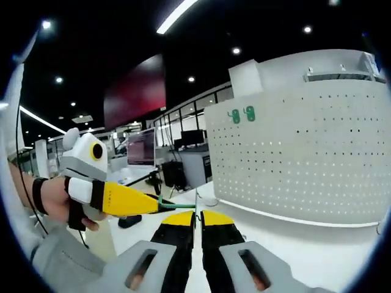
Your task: Insert the hook assembly into the mounting plate slot until the hook locks in place.
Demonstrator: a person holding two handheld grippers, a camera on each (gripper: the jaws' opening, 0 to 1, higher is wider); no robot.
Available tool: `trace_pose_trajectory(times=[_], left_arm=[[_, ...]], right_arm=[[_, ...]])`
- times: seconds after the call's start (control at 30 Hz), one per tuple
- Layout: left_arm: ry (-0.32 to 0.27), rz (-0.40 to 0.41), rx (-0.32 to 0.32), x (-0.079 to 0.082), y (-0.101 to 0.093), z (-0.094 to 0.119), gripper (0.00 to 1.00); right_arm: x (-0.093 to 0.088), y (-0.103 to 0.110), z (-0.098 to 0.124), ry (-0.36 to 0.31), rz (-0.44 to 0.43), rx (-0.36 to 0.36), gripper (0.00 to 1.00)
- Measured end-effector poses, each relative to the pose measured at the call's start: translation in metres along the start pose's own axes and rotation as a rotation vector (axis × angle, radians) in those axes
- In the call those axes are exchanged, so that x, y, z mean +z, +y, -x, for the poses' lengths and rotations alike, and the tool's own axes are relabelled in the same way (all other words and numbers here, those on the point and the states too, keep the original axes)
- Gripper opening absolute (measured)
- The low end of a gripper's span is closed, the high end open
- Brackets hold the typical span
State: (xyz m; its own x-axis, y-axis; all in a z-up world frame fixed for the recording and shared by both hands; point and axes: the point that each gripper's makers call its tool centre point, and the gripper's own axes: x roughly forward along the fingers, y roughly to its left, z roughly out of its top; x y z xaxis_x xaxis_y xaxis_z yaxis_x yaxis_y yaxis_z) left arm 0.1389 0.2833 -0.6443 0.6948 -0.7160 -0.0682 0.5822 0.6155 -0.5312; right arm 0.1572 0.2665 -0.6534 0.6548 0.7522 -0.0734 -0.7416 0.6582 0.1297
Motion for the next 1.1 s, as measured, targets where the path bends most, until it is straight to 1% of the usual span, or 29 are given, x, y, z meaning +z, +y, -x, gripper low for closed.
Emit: trace_pose_trajectory(times=[0.13,0.23,0.27,0.4,0.43,0.53,0.6,0.63,0.77,0.83,1.03,1.1], left_arm=[[0.006,0.021,-0.009,-0.001,-0.003,-0.003,0.21],[-0.006,0.074,-0.015,-0.001,-0.005,-0.002,0.16],[-0.011,0.078,-0.012,0.0,-0.004,-0.002,0.15],[-0.062,0.159,0.005,0.004,-0.001,0.003,0.13],[-0.074,0.168,0.003,0.005,-0.002,0.004,0.12],[-0.084,0.172,0.013,0.006,-0.003,0.005,0.09],[-0.086,0.17,0.021,0.005,-0.003,0.006,0.05],[-0.079,0.17,0.022,0.004,-0.003,0.007,0.05],[-0.096,0.18,0.022,0.005,-0.006,0.01,0.05],[-0.101,0.169,0.032,0.006,-0.006,0.011,0.04],[-0.094,0.167,0.035,0.003,-0.008,0.012,0.04],[-0.091,0.154,0.042,0.002,-0.008,0.013,0.03]], right_arm=[[0.002,0.008,0.0,-0.015,0.018,0.024,0.02],[0.004,0.008,0.001,-0.031,0.01,0.023,0.02],[0.005,0.009,0.001,-0.039,0.006,0.024,0.02],[0.006,0.015,0.003,-0.041,0.014,0.025,0.02],[0.007,0.016,0.004,-0.047,0.016,0.024,0.02],[0.008,0.018,0.005,-0.053,0.009,0.026,0.02],[0.011,0.021,0.006,-0.063,0.013,0.027,0.02],[0.011,0.022,0.007,-0.063,0.016,0.026,0.02],[0.014,0.024,0.009,-0.076,0.023,0.024,0.02],[0.014,0.025,0.01,-0.078,0.017,0.026,0.03],[0.011,0.028,0.012,-0.056,0.036,0.039,0.03],[0.011,0.028,0.013,-0.052,0.033,0.04,0.04]])
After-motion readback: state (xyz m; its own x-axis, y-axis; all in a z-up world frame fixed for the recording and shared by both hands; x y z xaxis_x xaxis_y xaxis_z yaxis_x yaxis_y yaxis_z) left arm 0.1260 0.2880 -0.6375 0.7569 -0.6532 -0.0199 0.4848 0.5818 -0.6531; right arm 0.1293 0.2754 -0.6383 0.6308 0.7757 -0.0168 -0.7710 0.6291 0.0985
